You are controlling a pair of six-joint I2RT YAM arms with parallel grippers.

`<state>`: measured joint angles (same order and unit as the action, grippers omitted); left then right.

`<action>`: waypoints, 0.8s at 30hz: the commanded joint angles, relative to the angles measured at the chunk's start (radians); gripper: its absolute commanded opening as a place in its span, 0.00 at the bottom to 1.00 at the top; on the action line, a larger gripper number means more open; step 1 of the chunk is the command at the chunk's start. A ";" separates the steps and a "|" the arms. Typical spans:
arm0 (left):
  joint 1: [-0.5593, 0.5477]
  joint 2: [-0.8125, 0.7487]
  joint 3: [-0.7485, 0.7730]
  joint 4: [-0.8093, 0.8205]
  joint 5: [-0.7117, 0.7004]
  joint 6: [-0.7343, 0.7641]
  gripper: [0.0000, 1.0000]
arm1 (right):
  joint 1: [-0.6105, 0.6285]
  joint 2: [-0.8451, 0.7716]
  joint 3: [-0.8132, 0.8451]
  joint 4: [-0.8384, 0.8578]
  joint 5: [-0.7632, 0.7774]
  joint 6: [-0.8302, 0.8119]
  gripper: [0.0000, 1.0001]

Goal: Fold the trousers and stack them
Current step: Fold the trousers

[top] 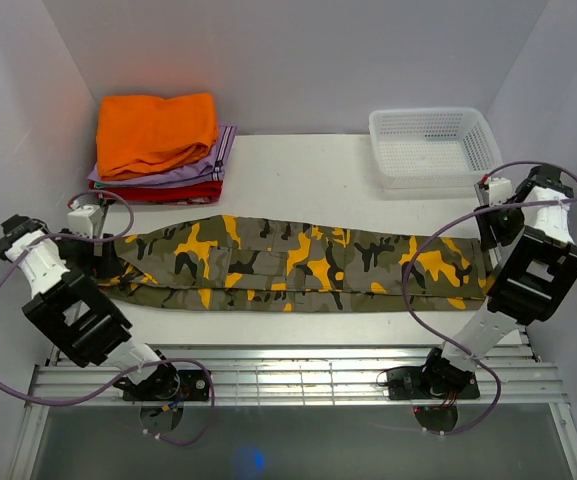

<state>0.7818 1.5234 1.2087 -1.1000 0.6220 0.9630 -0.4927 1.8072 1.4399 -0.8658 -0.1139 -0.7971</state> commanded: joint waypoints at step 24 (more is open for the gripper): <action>0.261 0.109 0.080 -0.098 0.131 0.129 0.97 | -0.044 -0.103 -0.242 0.048 -0.046 0.153 0.65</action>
<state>1.0275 1.6424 1.2854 -1.1965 0.7143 1.0515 -0.5266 1.7988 1.1927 -0.8150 -0.1600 -0.6586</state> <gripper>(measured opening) 0.974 0.638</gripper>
